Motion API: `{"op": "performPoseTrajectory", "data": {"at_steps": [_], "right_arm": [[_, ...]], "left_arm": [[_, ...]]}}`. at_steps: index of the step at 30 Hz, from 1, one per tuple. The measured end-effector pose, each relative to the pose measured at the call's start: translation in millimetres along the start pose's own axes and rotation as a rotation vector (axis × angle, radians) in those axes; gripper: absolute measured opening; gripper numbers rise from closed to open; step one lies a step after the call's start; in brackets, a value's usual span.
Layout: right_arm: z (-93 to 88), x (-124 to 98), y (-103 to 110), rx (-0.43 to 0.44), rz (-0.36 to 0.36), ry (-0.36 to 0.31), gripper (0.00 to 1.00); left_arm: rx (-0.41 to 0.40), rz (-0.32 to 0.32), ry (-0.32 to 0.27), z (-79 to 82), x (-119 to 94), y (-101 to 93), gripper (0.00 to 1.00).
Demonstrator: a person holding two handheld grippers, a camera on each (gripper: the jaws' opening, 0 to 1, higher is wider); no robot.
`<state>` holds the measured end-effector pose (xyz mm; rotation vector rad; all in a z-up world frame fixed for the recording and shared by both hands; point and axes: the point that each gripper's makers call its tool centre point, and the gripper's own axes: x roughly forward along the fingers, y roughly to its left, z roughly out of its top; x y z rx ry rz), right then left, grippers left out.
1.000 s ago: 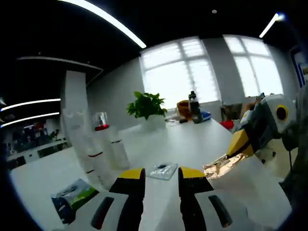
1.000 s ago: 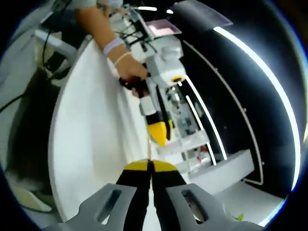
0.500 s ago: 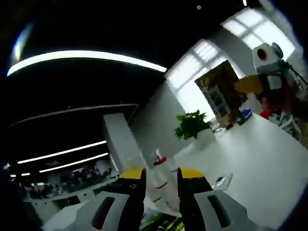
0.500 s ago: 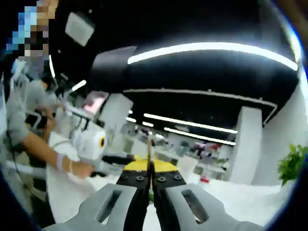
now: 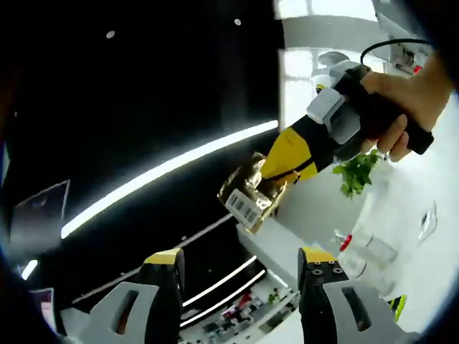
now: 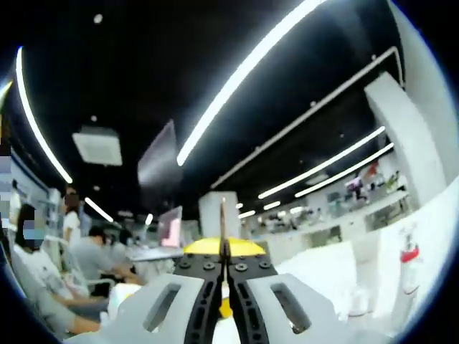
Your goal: Arrange the skincare products in the storage area until every visible bottle or jar stands upright without overlapping.
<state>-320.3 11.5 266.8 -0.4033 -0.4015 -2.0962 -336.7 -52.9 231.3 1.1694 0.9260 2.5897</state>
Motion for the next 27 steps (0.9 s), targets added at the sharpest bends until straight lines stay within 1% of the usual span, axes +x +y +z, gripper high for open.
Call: {"op": "performPoseTrajectory", "data": {"at_steps": [2, 4, 5, 7, 8, 9, 10, 11, 12, 13, 14, 16, 17, 18, 19, 20, 21, 22, 23, 24, 25, 26, 27], "right_arm": [[-10.3, 6.0, -11.4, 0.035, -0.02, -0.004, 0.0], [-20.6, 7.4, -19.5, 0.042, -0.033, -0.003, 0.0], [-27.1, 7.0, -25.4, 0.052, -0.045, -0.008, 0.0], [-38.3, 5.1, -32.2, 0.074, -0.054, 0.001, 0.0], [-42.3, 4.0, -34.2, 0.084, -0.056, 0.007, 0.0], [-50.7, 2.7, -39.2, 0.124, -0.068, 0.026, 0.0], [-57.0, 1.2, -41.7, 0.134, -0.073, 0.05, 0.0], [-61.6, -0.2, -43.7, 0.131, -0.074, 0.07, 0.0], [-64.5, -1.7, -46.3, 0.13, -0.079, 0.081, 0.0], [-67.0, -3.5, -48.9, 0.129, -0.088, 0.088, 0.0], [-68.1, -4.3, -49.7, 0.127, -0.091, 0.092, 0.0], [-72.7, -8.1, -57.3, 0.138, -0.121, 0.106, 0.0], [-73.2, -8.7, -59.4, 0.147, -0.128, 0.104, 0.0], [-74.6, -9.4, -61.4, 0.165, -0.134, 0.103, 0.0], [-76.5, -10.0, -61.8, 0.218, -0.134, 0.1, 0.0], [-78.0, -10.5, -61.6, 0.246, -0.129, 0.103, 0.0], [-80.2, -11.1, -60.4, 0.29, -0.117, 0.106, 0.0], [-84.2, -11.9, -58.9, 0.345, -0.1, 0.115, 0.0], [-87.6, -12.2, -57.8, 0.379, -0.09, 0.126, 0.0], [-88.1, -11.4, -57.6, 0.392, -0.078, 0.122, 0.0], [-87.6, -12.3, -58.7, 0.389, -0.077, 0.119, 0.0], [-87.1, -12.1, -59.4, 0.396, -0.078, 0.119, 0.0], [-86.5, -12.2, -59.4, 0.401, -0.077, 0.118, 0.0]], "left_arm": [[0.018, -0.012, 0.066, -18.8, 2.5, -2.1, 0.68], [0.029, -0.028, 0.126, -34.8, 4.0, -6.0, 0.72], [0.031, -0.037, 0.146, -40.8, 5.1, -8.5, 0.75], [0.03, -0.047, 0.154, -45.9, 6.9, -12.7, 0.82], [0.02, -0.066, 0.158, -47.7, 7.4, -17.2, 0.84], [-0.002, -0.081, 0.159, -47.5, 7.0, -21.3, 0.88], [-0.015, -0.089, 0.153, -46.5, 7.4, -24.3, 0.9], [-0.018, -0.094, 0.15, -45.9, 7.3, -25.3, 0.92], [-0.024, -0.114, 0.144, -44.4, 7.4, -31.0, 0.98], [-0.022, -0.115, 0.145, -44.1, 7.1, -33.5, 1.0], [-0.015, -0.116, 0.154, -45.4, 6.1, -35.2, 0.99], [0.053, -0.134, 0.132, -40.0, 5.7, -39.3, 1.0], [0.063, -0.136, 0.125, -38.4, 5.3, -40.5, 0.99], [0.083, -0.142, 0.114, -35.5, 4.5, -42.0, 0.95], [0.116, -0.151, 0.101, -31.3, 3.6, -43.7, 0.9], [0.139, -0.157, 0.095, -29.3, 2.9, -44.7, 0.83], [0.179, -0.164, 0.083, -25.9, 1.9, -46.4, 0.72], [0.231, -0.19, 0.072, -23.0, 0.3, -51.6, 0.64], [0.251, -0.217, 0.072, -22.9, -1.4, -57.3, 0.55], [0.242, -0.235, 0.088, -23.8, -3.7, -61.5, 0.47], [0.21, -0.228, 0.104, -25.0, -4.5, -62.2, 0.42], [0.179, -0.256, 0.122, -26.1, -6.3, -67.0, 0.36], [0.167, -0.273, 0.125, -25.6, -6.9, -69.3, 0.29]]}}
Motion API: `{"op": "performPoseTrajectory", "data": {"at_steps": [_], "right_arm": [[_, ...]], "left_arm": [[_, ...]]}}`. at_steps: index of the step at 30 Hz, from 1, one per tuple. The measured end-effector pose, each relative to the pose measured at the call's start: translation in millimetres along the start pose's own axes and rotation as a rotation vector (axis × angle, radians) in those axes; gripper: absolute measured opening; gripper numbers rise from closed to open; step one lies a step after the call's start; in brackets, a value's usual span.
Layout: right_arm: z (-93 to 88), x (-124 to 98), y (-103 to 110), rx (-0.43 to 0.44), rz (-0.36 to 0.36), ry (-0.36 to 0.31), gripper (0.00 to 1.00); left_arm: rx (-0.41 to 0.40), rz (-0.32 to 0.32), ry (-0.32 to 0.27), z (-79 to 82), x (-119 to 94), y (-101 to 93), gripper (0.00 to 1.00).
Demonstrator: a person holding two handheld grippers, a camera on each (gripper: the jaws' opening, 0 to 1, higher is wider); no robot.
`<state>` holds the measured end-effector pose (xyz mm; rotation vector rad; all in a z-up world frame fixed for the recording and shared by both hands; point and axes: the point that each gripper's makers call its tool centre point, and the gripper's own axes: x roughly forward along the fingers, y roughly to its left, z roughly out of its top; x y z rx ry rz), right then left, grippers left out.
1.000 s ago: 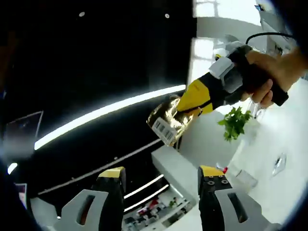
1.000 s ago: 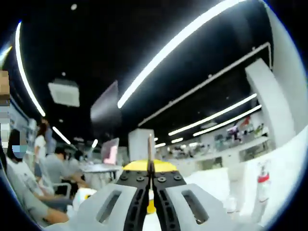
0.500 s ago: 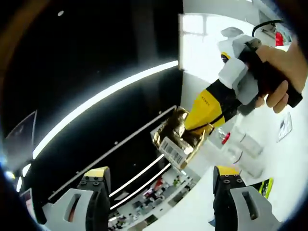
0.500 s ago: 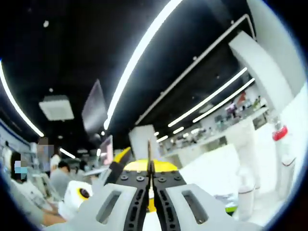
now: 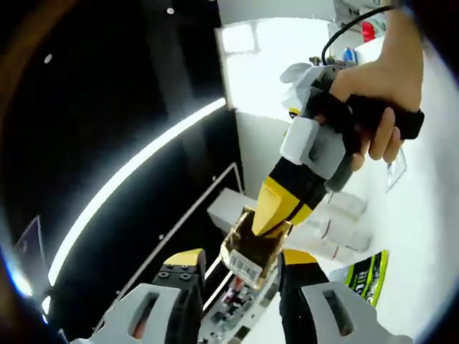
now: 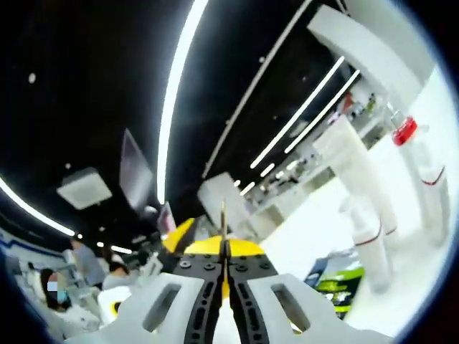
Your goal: Arrange the skincare products in the storage area until every visible bottle or jar stands upright without overlapping.
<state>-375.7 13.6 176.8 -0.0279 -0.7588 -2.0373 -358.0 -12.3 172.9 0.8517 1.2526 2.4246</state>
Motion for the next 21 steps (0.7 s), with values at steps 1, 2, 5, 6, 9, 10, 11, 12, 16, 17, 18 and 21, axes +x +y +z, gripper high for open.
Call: {"op": "performPoseTrajectory", "data": {"at_steps": [1, 2, 5, 6, 9, 10, 11, 12, 16, 17, 18, 21], "right_arm": [[0.8, -0.1, 0.9, 0.009, 0.005, -0.002, 0.0], [1.0, -0.4, 1.7, 0.012, 0.008, -0.003, 0.0], [1.0, -1.2, 2.5, 0.01, 0.011, 0.0, 0.0], [-0.1, -1.2, 1.2, 0.003, 0.005, 0.006, 0.0], [-3.0, -0.6, -2.3, -0.006, -0.008, 0.02, 0.0], [-4.7, -0.2, -4.4, -0.011, -0.015, 0.027, 0.02], [-5.2, -0.1, -4.7, -0.013, -0.015, 0.029, 0.02], [-6.5, 1.2, -6.5, -0.022, -0.013, 0.032, 0.03], [-6.9, 4.0, -5.5, -0.106, -0.002, 0.015, 0.07], [-6.4, 4.3, -5.1, -0.12, 0.0, 0.009, 0.08], [-6.6, 4.7, -3.6, -0.143, 0.002, 0.004, 0.1], [-7.2, 4.4, 0.4, -0.19, 0.012, -0.003, 0.11]], "left_arm": [[0.01, -0.005, 0.003, 0.7, -0.3, -0.4, 0.25], [0.031, -0.01, 0.008, 0.5, -0.6, -2.0, 0.22], [0.128, -0.02, 0.013, -1.2, -0.4, -4.8, 0.14], [0.159, -0.026, 0.023, 0.1, -1.8, -10.3, 0.11], [0.168, -0.034, 0.036, -0.3, -2.5, -13.2, 0.04], [0.155, -0.044, 0.05, -1.7, -2.9, -13.5, 0.03], [0.15, -0.046, 0.053, -2.1, -2.9, -13.6, 0.02], [0.117, -0.058, 0.07, -4.0, -4.2, -12.6, 0.01], [0.046, -0.077, 0.091, -8.8, -4.4, -11.5, 0.0], [0.026, -0.08, 0.096, -10.1, -3.8, -11.4, 0.0], [-0.004, -0.083, 0.103, -12.1, -3.0, -10.9, 0.0], [-0.152, -0.094, 0.135, -20.8, -2.9, -9.5, 0.0]]}}
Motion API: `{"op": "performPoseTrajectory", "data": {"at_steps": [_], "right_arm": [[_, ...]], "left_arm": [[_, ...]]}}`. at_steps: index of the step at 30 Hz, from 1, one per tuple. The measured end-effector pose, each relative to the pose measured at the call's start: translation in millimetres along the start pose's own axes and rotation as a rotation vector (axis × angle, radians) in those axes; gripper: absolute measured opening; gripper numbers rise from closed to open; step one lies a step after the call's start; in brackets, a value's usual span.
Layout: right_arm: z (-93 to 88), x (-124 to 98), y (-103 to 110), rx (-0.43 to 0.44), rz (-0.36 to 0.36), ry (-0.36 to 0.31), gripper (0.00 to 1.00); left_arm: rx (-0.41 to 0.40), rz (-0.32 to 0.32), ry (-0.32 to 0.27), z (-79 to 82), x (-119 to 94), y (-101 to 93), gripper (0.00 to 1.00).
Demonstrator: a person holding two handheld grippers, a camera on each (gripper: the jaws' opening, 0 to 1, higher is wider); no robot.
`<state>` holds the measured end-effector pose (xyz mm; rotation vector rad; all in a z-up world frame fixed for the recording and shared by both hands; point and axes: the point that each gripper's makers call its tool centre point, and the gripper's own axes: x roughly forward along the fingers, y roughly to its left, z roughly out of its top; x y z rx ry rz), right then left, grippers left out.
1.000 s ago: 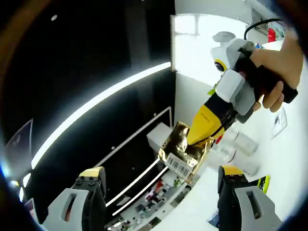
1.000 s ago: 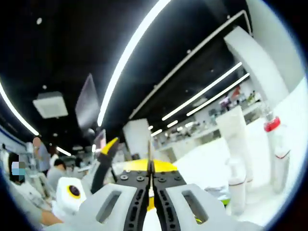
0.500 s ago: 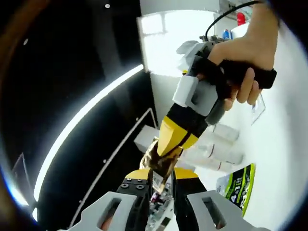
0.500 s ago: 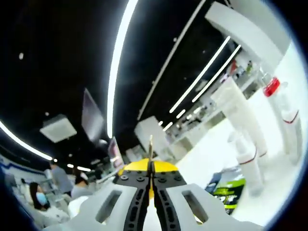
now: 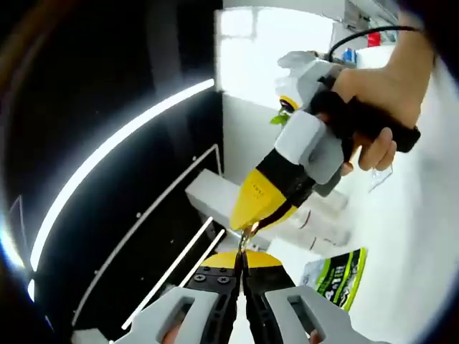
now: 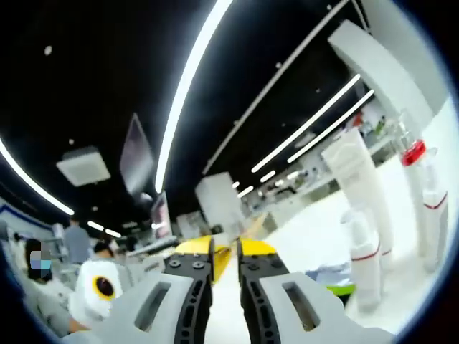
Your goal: Arrange the skincare products in the storage area until every visible bottle or jar stands upright without overlapping.
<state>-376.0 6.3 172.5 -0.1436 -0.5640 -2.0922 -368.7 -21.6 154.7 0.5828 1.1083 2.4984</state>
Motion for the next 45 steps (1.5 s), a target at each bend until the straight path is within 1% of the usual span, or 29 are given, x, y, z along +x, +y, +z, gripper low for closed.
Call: {"op": "performPoseTrajectory", "data": {"at_steps": [3, 4, 5, 6, 7, 8, 9, 10, 11, 12, 14, 15, 16, 17, 18, 19, 20, 21, 24, 26, 27, 28, 29, 31, 32, 35, 38, 43, 45], "right_arm": [[1.1, -0.8, 3.6, -0.023, 0.013, -0.006, 0.07], [0.6, -1.1, 3.3, -0.036, 0.009, -0.001, 0.05], [-0.7, -1.5, 1.8, -0.048, 0.001, 0.009, 0.02], [-1.6, -1.8, -0.2, -0.054, -0.006, 0.014, 0.0], [-2.0, -1.9, -0.9, -0.054, -0.008, 0.015, 0.0], [-2.7, -1.8, -1.9, -0.05, -0.01, 0.014, 0.01], [-4.0, -1.7, -2.2, -0.045, -0.01, 0.015, 0.0], [-5.1, -1.5, -2.2, -0.043, -0.011, 0.018, 0.0], [-7.2, -1.2, -2.3, -0.043, -0.012, 0.027, 0.01], [-9.4, -0.4, -2.4, -0.044, -0.011, 0.036, 0.01], [-14.0, 0.9, -1.3, -0.054, -0.01, 0.053, 0.01], [-16.2, 1.5, -1.0, -0.062, -0.011, 0.062, 0.02], [-18.7, 2.3, -0.4, -0.072, -0.01, 0.072, 0.03], [-20.2, 3.2, -0.3, -0.076, -0.009, 0.077, 0.04], [-22.0, 3.8, 0.5, -0.08, -0.005, 0.083, 0.06], [-23.3, 4.3, 0.9, -0.08, -0.002, 0.087, 0.07], [-24.0, 4.5, 1.0, -0.079, -0.001, 0.089, 0.1], [-25.1, 5.2, 0.8, -0.077, 0.001, 0.09, 0.12], [-26.9, 6.1, -0.3, -0.062, 0.002, 0.092, 0.17], [-27.0, 6.2, -1.2, -0.054, 0.001, 0.088, 0.18], [-26.5, 5.9, -1.9, -0.051, -0.001, 0.086, 0.17], [-25.7, 5.4, -2.3, -0.049, -0.001, 0.083, 0.15], [-22.9, 4.4, -2.2, -0.043, 0.002, 0.069, 0.1], [-19.9, 3.1, -1.7, -0.021, 0.01, 0.06, 0.0], [-20.6, 2.6, -0.7, 0.0, 0.016, 0.064, 0.0], [-20.0, 2.5, -5.3, 0.004, -0.002, 0.06, 0.0], [-20.5, 2.2, -10.4, -0.019, -0.03, 0.064, 0.02], [-12.5, 1.8, -15.2, -0.017, -0.054, 0.017, 0.19], [-9.9, 1.3, -17.5, -0.014, -0.062, 0.005, 0.19]], "left_arm": [[-0.214, -0.013, 0.042, -13.7, 0.8, 8.1, 0.0], [-0.295, -0.011, 0.042, -17.9, 2.8, 13.3, 0.0], [-0.39, -0.023, 0.054, -24.2, 3.8, 15.8, 0.0], [-0.519, -0.047, 0.086, -35.0, 4.6, 17.9, 0.0], [-0.585, -0.051, 0.102, -40.5, 4.9, 19.3, 0.0], [-0.682, -0.064, 0.116, -47.3, 5.6, 20.3, 0.0], [-0.842, -0.116, 0.125, -52.1, 5.3, 16.5, 0.0], [-0.885, -0.128, 0.126, -52.9, 5.3, 16.0, 0.0], [-1.055, -0.18, 0.111, -53.7, 6.1, 15.4, 0.0], [-1.177, -0.22, 0.094, -52.8, 5.7, 15.0, 0.0], [-1.398, -0.282, 0.059, -51.3, 4.1, 16.3, 0.0], [-1.495, -0.319, 0.027, -47.9, 3.0, 17.1, 0.0], [-1.626, -0.359, -0.008, -44.6, 2.2, 19.4, 0.0], [-1.71, -0.386, -0.024, -43.0, 1.4, 21.0, 0.0], [-1.732, -0.395, -0.028, -42.5, 1.2, 21.3, 0.0], [-1.782, -0.432, -0.043, -39.0, 0.3, 19.8, 0.0], [-1.798, -0.453, -0.043, -37.5, 0.1, 18.1, 0.0], [-1.783, -0.45, -0.035, -37.7, 1.4, 16.0, 0.0], [-1.677, -0.521, -0.002, -24.1, -2.9, -0.2, 0.0], [-1.639, -0.563, -0.006, -14.6, -6.3, -6.4, 0.0], [-1.616, -0.558, -0.005, -10.1, -7.9, -8.9, 0.0], [-1.6, -0.551, -0.003, -11.2, -7.1, -8.4, 0.0], [-1.587, -0.552, -0.002, -10.4, -7.7, -8.9, 0.0], [-1.614, -0.59, -0.013, -5.0, -11.2, -10.3, 0.0], [-1.631, -0.596, -0.019, -5.4, -10.8, -9.1, 0.01], [-1.652, -0.602, -0.02, -4.7, -12.4, -9.6, 0.01], [-1.654, -0.595, -0.007, -7.7, -11.9, -9.0, 0.01], [-1.659, -0.589, 0.001, -9.7, -12.0, -8.9, 0.01], [-1.669, -0.596, 0.0, -8.7, -13.0, -9.9, 0.01]]}}
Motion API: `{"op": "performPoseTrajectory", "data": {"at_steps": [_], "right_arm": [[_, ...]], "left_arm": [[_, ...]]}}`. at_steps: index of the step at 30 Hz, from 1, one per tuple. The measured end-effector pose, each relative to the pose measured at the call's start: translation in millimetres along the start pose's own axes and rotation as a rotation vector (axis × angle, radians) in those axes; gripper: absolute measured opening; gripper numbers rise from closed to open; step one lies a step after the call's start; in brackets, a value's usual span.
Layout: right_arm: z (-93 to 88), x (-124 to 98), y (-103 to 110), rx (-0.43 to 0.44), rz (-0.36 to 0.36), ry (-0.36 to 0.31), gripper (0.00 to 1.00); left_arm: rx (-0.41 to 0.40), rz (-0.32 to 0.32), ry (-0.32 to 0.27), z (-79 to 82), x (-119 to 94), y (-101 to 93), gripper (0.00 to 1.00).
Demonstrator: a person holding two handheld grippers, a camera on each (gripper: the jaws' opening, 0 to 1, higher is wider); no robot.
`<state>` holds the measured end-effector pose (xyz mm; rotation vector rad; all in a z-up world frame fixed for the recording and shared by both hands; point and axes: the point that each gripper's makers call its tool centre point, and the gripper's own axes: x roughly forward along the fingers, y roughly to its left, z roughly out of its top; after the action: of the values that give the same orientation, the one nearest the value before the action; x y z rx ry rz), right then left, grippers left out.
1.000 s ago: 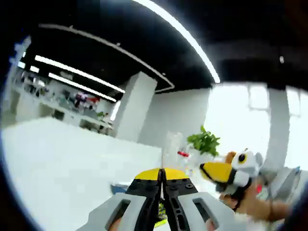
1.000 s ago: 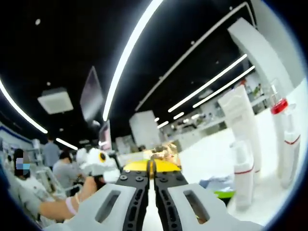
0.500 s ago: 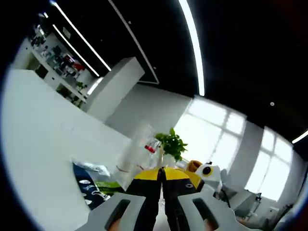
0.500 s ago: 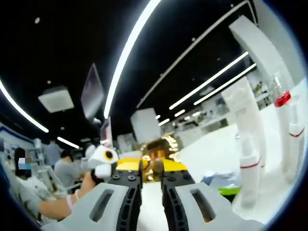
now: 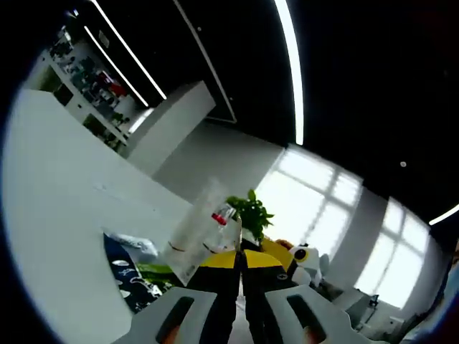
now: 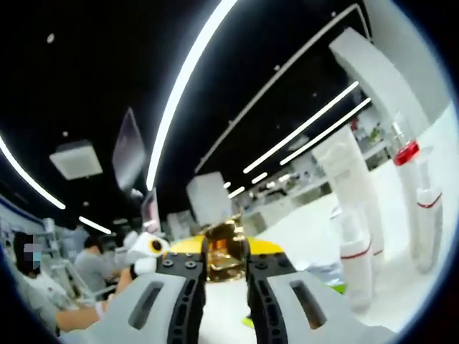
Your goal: Arrange the skincare products in the storage area until every visible bottle or jar stands upright without overlapping.
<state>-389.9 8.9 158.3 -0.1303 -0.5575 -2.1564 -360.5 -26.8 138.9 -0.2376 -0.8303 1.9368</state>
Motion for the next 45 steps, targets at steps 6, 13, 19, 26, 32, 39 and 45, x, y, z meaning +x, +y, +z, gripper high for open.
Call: {"op": "performPoseTrajectory", "data": {"at_steps": [6, 13, 19, 26, 32, 39, 45], "right_arm": [[-3.7, 0.5, -1.9, -0.016, -0.014, 0.018, 0.1], [-0.3, -3.9, -10.5, 0.072, -0.015, 0.004, 0.03], [-5.3, -2.0, -7.3, 0.124, 0.005, 0.012, 0.07], [-3.1, -4.2, -5.8, 0.199, 0.03, 0.003, 0.02], [1.1, -5.9, -10.2, 0.312, 0.041, -0.017, 0.0], [9.4, -8.3, -15.4, 0.332, 0.023, -0.061, 0.0], [7.7, -7.7, -13.5, 0.328, 0.025, -0.054, 0.0]], "left_arm": [[-0.025, -0.023, 0.001, -1.4, -0.6, -4.0, 0.01], [-0.061, -0.045, 0.005, -1.8, 0.7, -5.8, 0.01], [-0.061, -0.05, 0.021, -5.2, 0.8, -7.1, 0.01], [-0.115, -0.065, 0.026, -5.3, 1.7, -3.2, 0.01], [-0.074, -0.016, 0.016, -7.4, 6.8, 6.7, 0.05], [-0.019, 0.032, 0.072, -23.0, 15.9, 13.7, 0.1], [-0.029, 0.027, 0.078, -21.3, 13.5, 13.9, 0.07]]}}
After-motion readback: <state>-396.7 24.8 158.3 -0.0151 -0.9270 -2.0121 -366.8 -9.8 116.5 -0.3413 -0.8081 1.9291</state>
